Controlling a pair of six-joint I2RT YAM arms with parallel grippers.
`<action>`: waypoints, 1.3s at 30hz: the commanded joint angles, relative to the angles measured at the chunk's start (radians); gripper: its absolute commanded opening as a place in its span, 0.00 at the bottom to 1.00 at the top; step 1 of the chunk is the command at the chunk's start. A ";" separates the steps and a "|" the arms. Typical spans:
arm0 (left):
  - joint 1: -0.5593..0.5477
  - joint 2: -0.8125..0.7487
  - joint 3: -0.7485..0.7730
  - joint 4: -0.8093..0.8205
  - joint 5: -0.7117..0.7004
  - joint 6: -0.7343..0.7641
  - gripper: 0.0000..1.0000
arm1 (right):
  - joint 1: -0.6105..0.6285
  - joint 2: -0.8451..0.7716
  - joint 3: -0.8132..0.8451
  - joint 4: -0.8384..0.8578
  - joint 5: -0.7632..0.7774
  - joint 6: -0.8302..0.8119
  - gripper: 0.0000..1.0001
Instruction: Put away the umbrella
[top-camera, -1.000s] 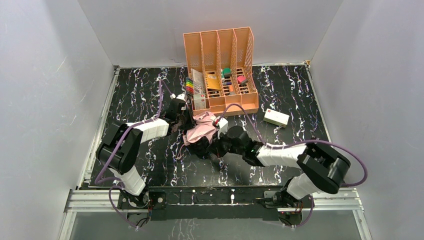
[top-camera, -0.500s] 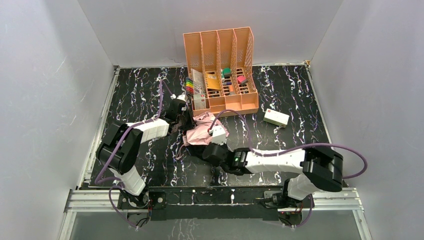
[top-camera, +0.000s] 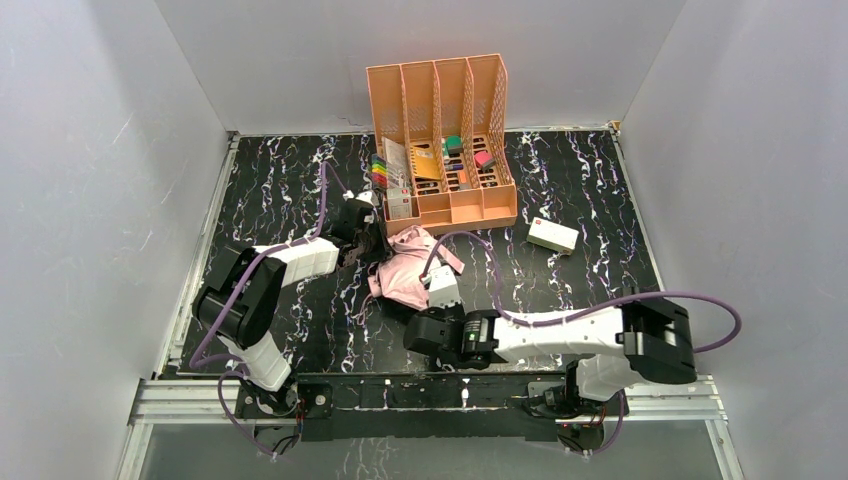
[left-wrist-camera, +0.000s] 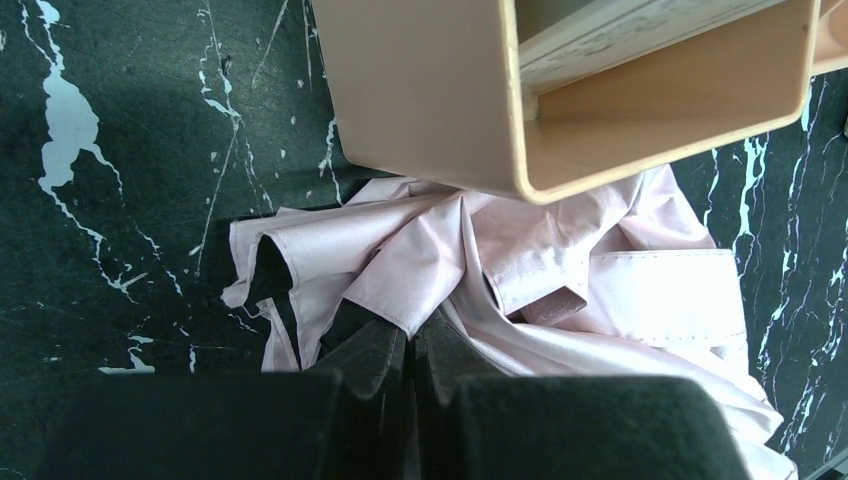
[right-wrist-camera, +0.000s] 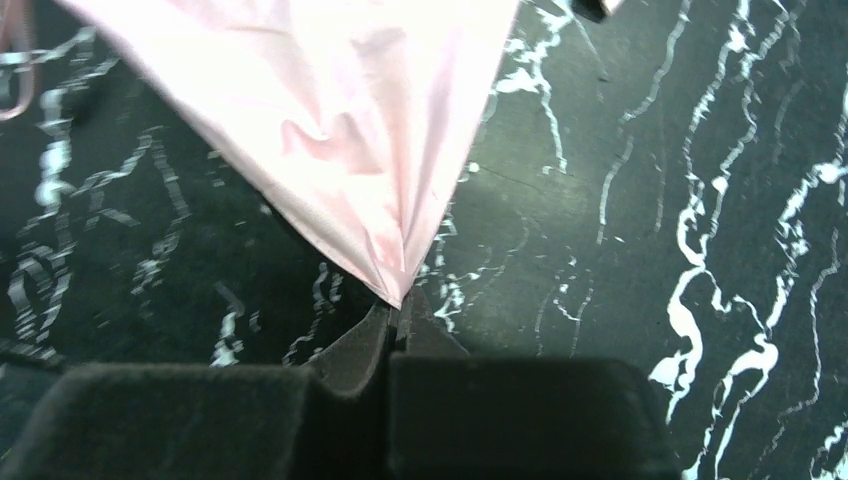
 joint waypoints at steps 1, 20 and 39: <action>0.010 0.033 -0.032 -0.081 -0.061 0.032 0.00 | 0.030 -0.113 -0.013 0.158 -0.097 -0.221 0.04; 0.010 0.042 -0.016 -0.089 -0.050 0.037 0.00 | -0.147 -0.376 -0.217 0.410 -0.399 -0.454 0.80; 0.010 0.050 -0.012 -0.017 0.136 0.168 0.00 | -0.710 0.061 0.210 0.521 -1.209 -0.753 0.17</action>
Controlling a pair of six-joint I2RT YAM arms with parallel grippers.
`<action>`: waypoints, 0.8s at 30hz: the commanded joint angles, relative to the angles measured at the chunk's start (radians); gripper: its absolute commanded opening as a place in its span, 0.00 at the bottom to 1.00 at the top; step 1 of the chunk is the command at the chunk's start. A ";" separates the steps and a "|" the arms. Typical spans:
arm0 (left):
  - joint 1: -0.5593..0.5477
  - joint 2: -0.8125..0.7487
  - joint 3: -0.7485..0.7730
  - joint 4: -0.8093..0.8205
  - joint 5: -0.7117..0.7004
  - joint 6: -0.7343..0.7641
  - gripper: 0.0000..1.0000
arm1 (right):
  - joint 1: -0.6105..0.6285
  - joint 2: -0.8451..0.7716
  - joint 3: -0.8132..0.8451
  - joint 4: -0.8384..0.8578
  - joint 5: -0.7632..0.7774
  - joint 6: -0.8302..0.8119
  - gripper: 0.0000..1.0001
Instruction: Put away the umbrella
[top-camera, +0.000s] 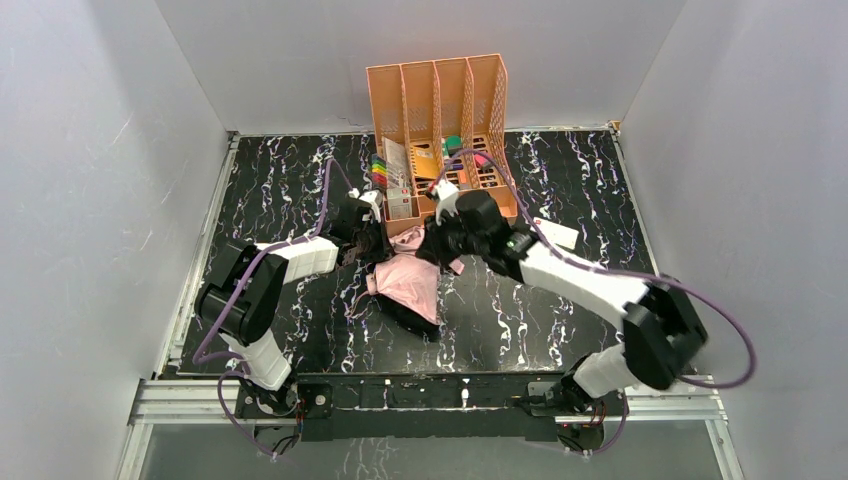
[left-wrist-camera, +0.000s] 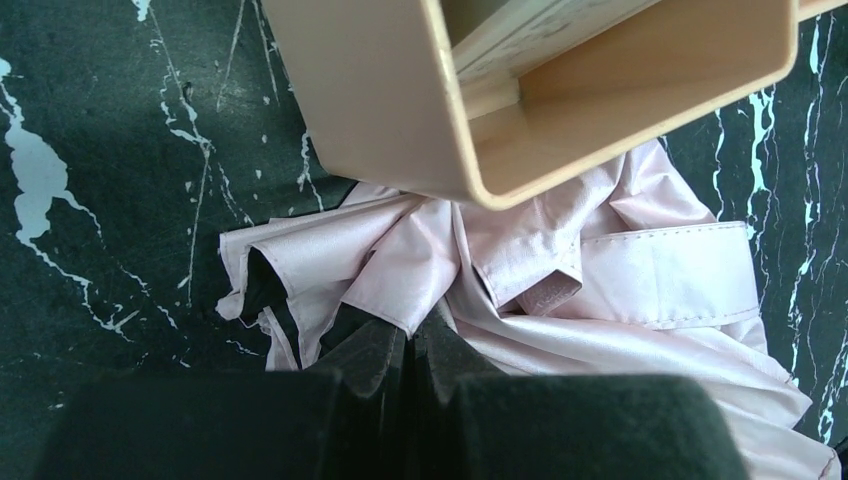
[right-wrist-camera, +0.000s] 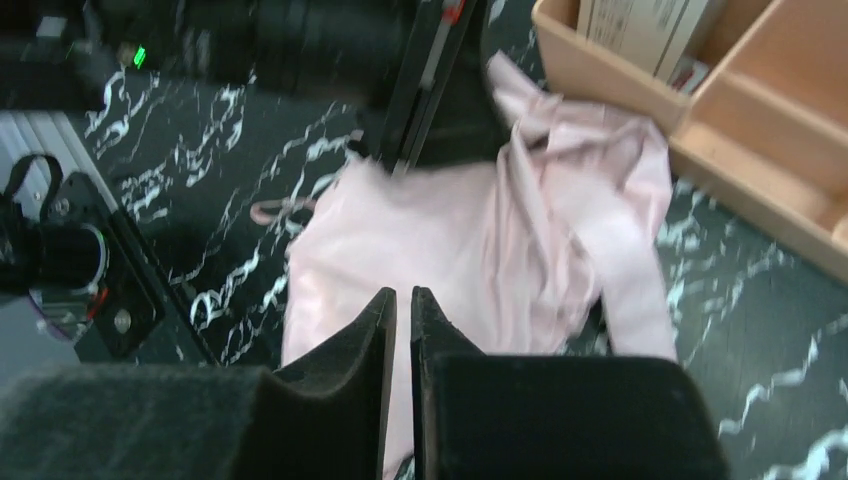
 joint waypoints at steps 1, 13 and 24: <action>0.002 0.033 -0.009 -0.048 0.055 0.065 0.00 | -0.090 0.211 0.186 0.026 -0.267 -0.084 0.15; 0.001 0.057 0.034 -0.050 0.098 0.098 0.00 | -0.114 0.597 0.489 -0.144 -0.422 -0.166 0.03; -0.012 0.053 0.084 -0.068 0.114 0.146 0.00 | -0.117 0.630 0.404 -0.182 -0.199 -0.122 0.00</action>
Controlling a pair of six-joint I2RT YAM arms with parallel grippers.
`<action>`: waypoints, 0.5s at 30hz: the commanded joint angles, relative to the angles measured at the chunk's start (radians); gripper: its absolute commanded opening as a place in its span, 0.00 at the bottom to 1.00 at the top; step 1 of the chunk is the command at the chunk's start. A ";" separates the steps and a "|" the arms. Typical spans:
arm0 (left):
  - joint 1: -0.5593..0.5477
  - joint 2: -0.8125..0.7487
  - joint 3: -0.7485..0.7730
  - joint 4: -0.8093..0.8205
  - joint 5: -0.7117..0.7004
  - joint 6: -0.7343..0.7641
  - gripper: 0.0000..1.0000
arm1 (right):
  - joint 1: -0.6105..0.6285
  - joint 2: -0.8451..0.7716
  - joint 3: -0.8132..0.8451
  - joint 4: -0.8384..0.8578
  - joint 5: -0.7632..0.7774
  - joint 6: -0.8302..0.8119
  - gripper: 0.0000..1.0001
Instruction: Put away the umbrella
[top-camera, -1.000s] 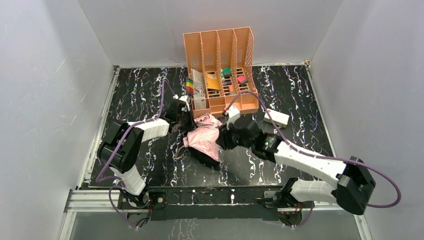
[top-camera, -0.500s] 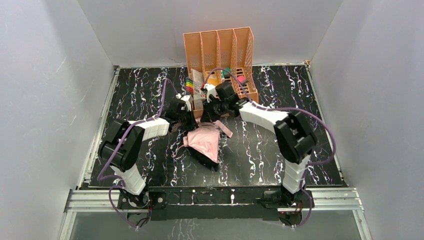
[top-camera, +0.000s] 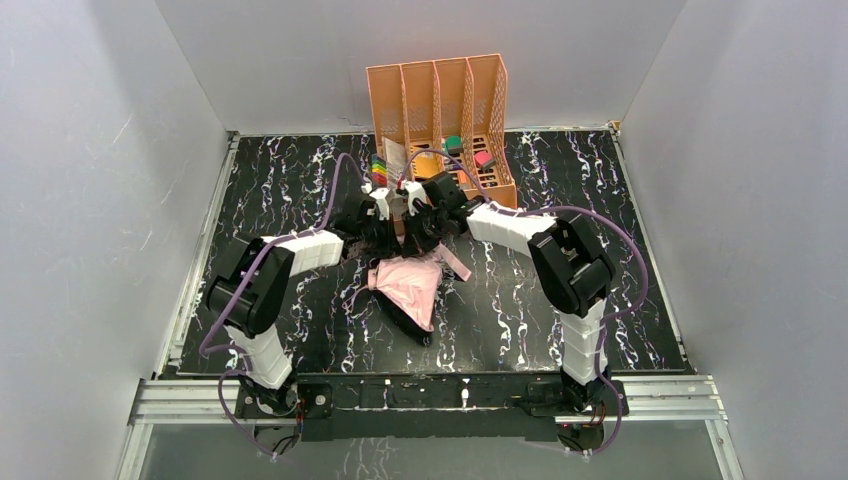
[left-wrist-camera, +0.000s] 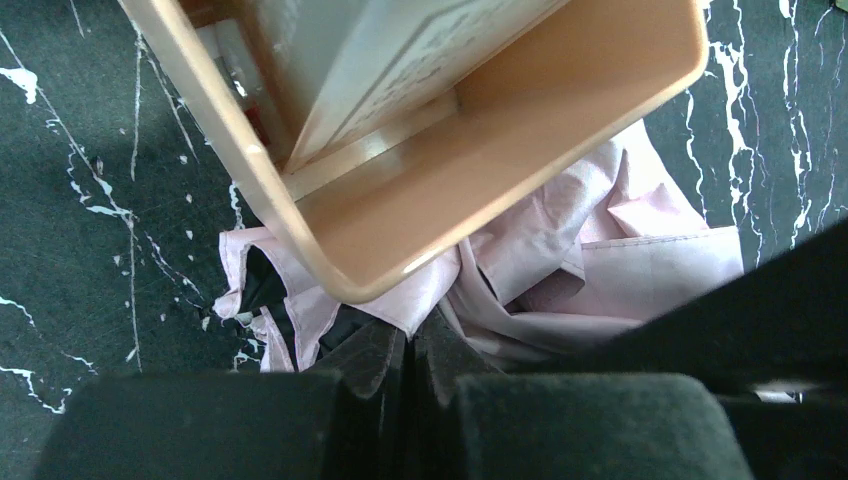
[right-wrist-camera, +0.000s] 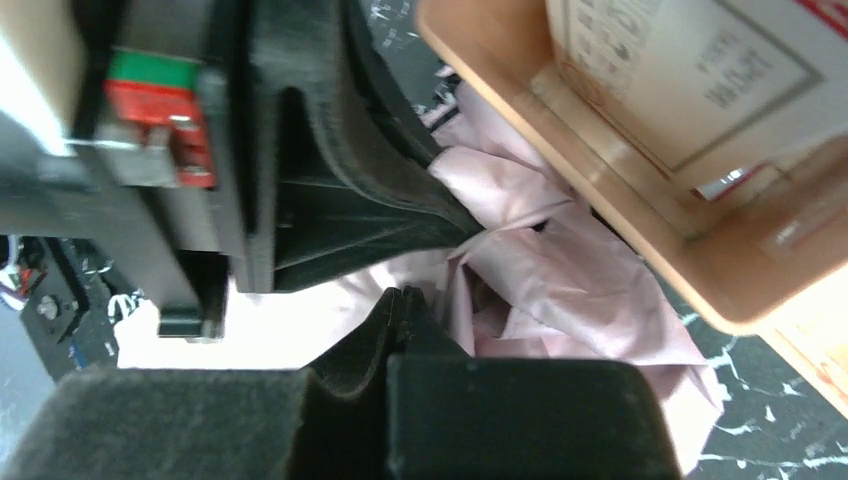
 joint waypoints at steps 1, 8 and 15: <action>-0.011 -0.018 0.015 -0.059 0.001 0.030 0.03 | -0.001 0.019 -0.042 -0.035 0.129 0.027 0.00; -0.011 -0.171 0.013 -0.084 -0.070 0.012 0.30 | -0.027 0.024 -0.128 0.010 0.242 0.122 0.00; -0.011 -0.347 0.010 -0.169 -0.123 -0.003 0.43 | -0.055 0.029 -0.176 0.021 0.320 0.226 0.00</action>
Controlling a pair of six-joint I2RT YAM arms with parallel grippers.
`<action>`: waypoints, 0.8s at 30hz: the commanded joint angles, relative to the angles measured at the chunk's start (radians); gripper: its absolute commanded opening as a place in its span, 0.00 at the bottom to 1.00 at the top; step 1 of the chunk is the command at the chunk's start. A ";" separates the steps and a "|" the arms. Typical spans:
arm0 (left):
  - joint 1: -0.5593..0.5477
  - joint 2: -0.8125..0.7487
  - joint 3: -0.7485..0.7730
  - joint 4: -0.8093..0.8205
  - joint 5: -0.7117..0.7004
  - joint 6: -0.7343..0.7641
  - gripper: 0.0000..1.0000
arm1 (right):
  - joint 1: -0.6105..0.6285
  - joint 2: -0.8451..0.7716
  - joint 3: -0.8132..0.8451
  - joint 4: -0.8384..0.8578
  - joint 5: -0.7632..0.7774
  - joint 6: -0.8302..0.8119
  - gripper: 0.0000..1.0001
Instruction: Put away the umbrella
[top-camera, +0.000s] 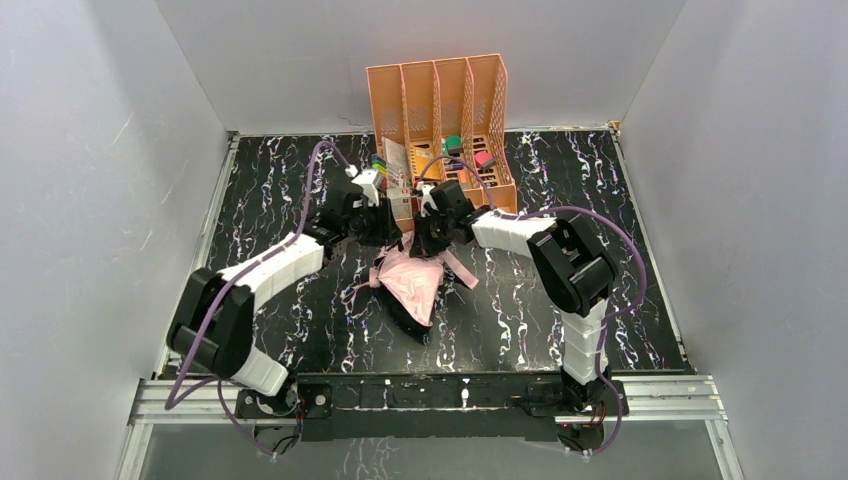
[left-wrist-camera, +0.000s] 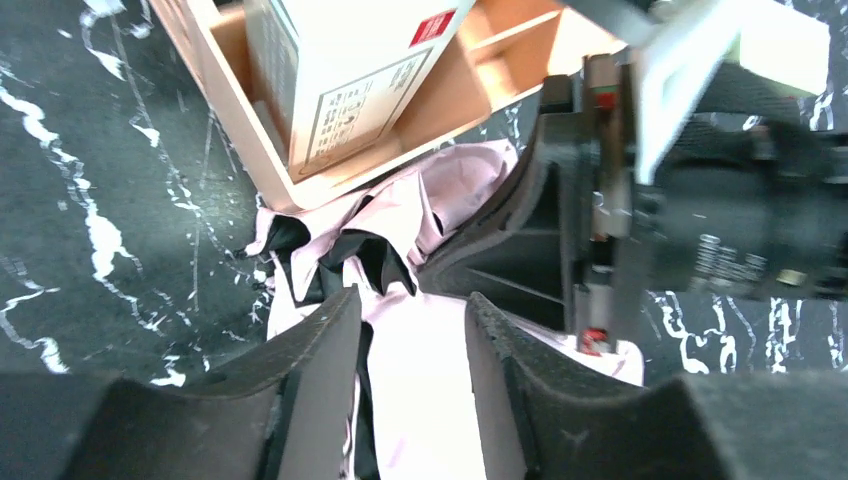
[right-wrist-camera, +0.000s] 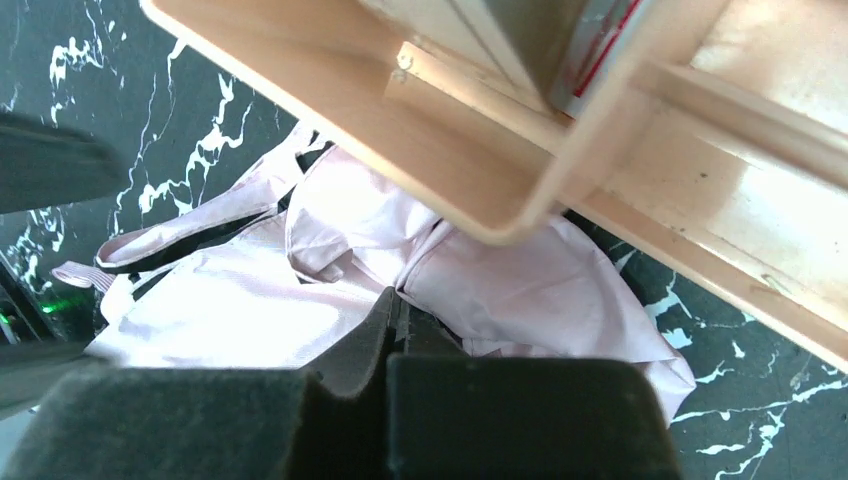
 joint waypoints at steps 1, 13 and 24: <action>-0.001 -0.156 0.001 -0.098 -0.055 -0.016 0.44 | -0.040 0.029 -0.074 -0.091 0.183 0.078 0.00; -0.375 -0.604 -0.208 -0.377 -0.454 -0.233 0.51 | -0.070 -0.008 -0.160 -0.082 0.269 0.358 0.00; -0.851 -0.386 -0.178 -0.389 -0.878 -0.595 0.71 | -0.070 -0.015 -0.165 -0.079 0.257 0.361 0.00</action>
